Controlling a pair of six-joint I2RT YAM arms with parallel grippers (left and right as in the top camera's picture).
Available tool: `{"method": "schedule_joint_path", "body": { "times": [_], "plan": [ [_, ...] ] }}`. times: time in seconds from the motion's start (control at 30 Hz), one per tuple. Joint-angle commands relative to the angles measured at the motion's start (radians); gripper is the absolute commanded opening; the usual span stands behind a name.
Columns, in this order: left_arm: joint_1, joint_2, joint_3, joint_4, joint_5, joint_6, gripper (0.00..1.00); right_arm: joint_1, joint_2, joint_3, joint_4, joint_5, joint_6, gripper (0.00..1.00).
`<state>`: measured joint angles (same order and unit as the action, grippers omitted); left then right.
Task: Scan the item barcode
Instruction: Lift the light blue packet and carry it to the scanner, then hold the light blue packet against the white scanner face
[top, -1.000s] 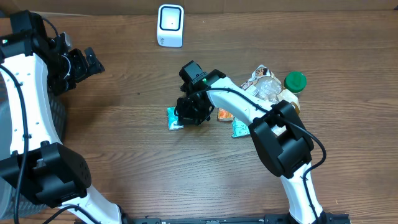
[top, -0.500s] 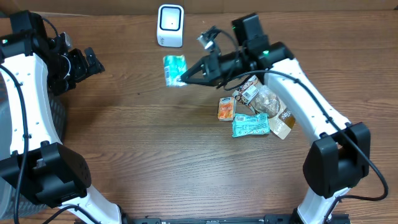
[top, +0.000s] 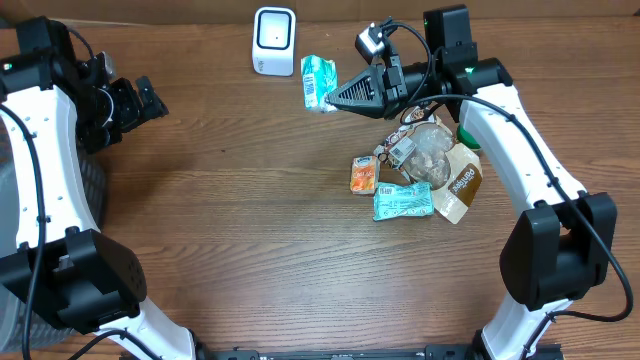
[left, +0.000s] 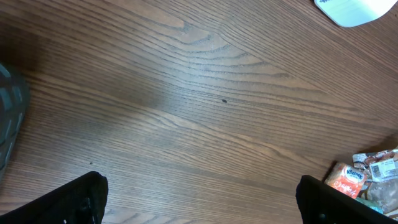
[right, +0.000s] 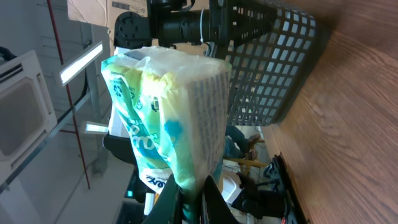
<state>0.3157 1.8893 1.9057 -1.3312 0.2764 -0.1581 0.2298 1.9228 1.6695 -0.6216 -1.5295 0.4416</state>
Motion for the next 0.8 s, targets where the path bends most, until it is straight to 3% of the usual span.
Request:
{"method": "schedule_joint_path", "body": {
  "times": [0.0,0.27,0.37,0.5,0.57,0.67,0.73,0.77],
  "plan": [
    [-0.003,-0.010,0.014,0.001,0.005,-0.006,1.00,0.034,-0.002,0.005,-0.007,0.087,0.000,0.04],
    [-0.003,-0.010,0.014,0.001,0.005,-0.006,1.00,0.151,0.002,0.106,-0.143,0.709,0.105,0.04],
    [-0.003,-0.010,0.014,0.001,0.005,-0.006,1.00,0.210,0.034,0.325,-0.345,1.020,0.023,0.04],
    [-0.003,-0.010,0.014,0.001,0.005,-0.006,1.00,0.338,0.163,0.683,-0.510,1.598,-0.102,0.04],
    [-0.003,-0.010,0.014,0.000,0.005,-0.006,1.00,0.385,0.218,0.741,-0.465,1.825,-0.181,0.04],
    [-0.003,-0.010,0.014,0.000,0.005,-0.006,1.00,0.442,0.317,0.736,-0.235,2.144,-0.405,0.04],
    [-0.003,-0.010,0.014,0.000,0.005,-0.006,1.00,0.449,0.372,0.733,-0.095,2.224,-0.539,0.04],
    [-0.003,-0.010,0.014,0.001,0.005,-0.006,1.00,0.450,0.421,0.732,0.014,2.247,-0.677,0.04]
  ]
}}
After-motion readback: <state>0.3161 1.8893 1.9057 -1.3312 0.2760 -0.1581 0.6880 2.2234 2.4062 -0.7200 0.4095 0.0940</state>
